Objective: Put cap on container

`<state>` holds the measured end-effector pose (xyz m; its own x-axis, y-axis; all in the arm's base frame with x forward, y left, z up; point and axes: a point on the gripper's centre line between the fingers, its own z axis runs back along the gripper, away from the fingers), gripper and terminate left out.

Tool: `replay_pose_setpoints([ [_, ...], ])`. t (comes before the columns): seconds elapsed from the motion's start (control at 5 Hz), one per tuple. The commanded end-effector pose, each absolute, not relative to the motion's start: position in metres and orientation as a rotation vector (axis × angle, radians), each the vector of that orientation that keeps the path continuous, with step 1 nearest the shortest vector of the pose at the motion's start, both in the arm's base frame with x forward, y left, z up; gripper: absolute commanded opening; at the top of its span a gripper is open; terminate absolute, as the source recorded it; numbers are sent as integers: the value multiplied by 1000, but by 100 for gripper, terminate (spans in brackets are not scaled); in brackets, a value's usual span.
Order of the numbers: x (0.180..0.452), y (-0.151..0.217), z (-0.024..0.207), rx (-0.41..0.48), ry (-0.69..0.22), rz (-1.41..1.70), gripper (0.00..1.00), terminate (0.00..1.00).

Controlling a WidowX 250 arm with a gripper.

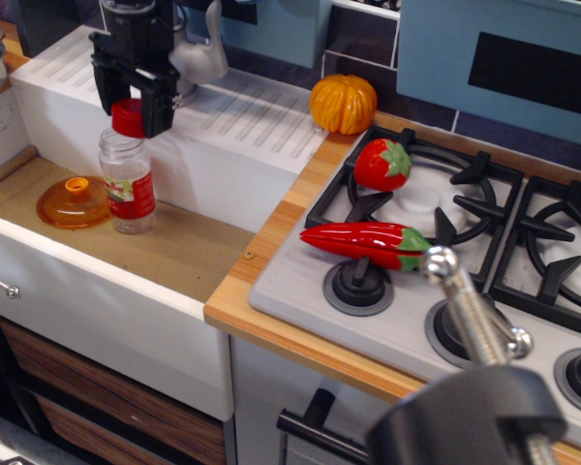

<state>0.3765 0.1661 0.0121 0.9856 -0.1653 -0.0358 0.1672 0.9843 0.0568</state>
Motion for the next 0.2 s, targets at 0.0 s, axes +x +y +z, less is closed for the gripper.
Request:
replay_pose_setpoints([
  [0.0,377,177,25,74,-24,-178,0,100],
])
